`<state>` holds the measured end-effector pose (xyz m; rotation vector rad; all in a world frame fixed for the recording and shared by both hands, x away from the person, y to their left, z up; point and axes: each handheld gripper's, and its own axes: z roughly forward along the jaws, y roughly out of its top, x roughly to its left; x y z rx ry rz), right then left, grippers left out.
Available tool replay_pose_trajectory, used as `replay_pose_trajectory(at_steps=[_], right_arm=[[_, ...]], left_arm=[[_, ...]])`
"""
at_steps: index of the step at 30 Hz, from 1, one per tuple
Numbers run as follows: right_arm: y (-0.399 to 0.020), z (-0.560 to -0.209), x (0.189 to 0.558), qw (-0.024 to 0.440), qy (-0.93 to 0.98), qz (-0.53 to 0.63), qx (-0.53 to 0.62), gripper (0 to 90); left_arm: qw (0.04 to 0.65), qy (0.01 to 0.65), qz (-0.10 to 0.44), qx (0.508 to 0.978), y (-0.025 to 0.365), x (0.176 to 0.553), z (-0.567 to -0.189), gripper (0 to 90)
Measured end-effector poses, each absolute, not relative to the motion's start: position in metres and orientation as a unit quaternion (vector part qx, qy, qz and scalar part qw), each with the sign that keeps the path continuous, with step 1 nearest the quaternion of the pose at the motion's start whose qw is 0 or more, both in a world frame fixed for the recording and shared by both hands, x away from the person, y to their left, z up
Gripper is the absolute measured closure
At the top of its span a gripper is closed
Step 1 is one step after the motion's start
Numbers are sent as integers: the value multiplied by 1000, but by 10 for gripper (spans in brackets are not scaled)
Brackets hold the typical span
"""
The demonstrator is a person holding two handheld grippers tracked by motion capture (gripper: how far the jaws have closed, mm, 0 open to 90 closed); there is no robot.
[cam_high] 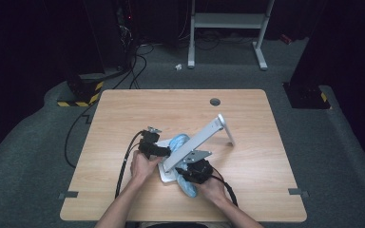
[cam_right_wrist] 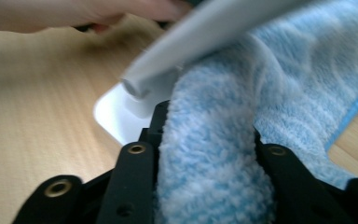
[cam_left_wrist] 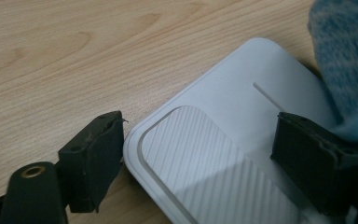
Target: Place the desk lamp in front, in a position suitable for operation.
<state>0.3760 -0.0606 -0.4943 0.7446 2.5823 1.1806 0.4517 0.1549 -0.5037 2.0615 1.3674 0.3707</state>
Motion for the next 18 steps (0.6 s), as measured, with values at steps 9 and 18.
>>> replay_pose_trajectory(at_steps=[9,18], right_arm=[[-88,-479,373,124,857,423,267,372],[-80,-493,378,107,873,392,269,650]], left_arm=[[357,510,117,774,174,413,-492,262],[352,512,119,774,176,389,-497,409]])
